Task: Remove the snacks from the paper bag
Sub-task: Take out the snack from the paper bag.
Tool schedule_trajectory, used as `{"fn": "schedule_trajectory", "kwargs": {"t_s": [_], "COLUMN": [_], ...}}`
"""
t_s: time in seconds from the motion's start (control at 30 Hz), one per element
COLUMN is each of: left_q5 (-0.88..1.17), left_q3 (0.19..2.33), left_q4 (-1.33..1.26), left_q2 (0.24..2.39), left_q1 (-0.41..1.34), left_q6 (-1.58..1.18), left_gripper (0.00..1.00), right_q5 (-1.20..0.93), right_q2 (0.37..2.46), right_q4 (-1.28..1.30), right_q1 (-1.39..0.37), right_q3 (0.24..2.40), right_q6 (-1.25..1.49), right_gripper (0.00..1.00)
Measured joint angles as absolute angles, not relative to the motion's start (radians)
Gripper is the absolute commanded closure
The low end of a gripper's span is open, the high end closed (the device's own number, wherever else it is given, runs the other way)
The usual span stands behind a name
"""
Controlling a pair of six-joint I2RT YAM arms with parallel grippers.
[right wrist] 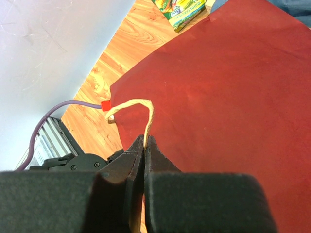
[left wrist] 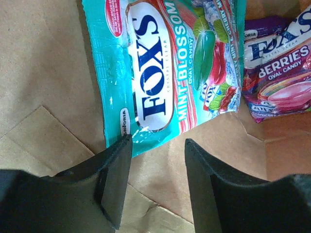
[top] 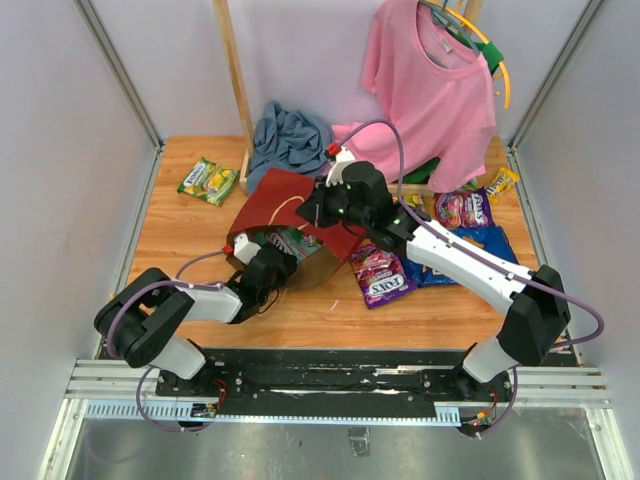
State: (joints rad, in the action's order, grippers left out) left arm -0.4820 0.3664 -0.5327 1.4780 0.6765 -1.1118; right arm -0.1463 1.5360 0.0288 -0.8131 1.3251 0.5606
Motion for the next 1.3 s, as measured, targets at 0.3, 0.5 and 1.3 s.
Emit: {"fn": "schedule_trajectory", "kwargs": {"t_s": [0.3,0.5,1.3], "left_q5": [-0.532,-0.591,-0.572], "left_q3": [0.366,0.355,0.319], "left_q4": [-0.388,-0.28,-0.488], "left_q2": [1.344,1.177,1.409], "left_q1": [0.677,0.677,0.648], "left_q6": [-1.096,-1.067,-0.99], "left_gripper": [0.47,0.46,0.49], "right_q5": [-0.127,-0.129,-0.131], "right_q2": [1.497,1.497,1.497], "right_q4": [0.035,0.035,0.035], "right_q1": [-0.813,-0.813,-0.813], "right_q3": [1.307,1.304,1.298], "right_q6": [0.549,0.55,0.549], "right_gripper": [0.99,0.99,0.99]}}
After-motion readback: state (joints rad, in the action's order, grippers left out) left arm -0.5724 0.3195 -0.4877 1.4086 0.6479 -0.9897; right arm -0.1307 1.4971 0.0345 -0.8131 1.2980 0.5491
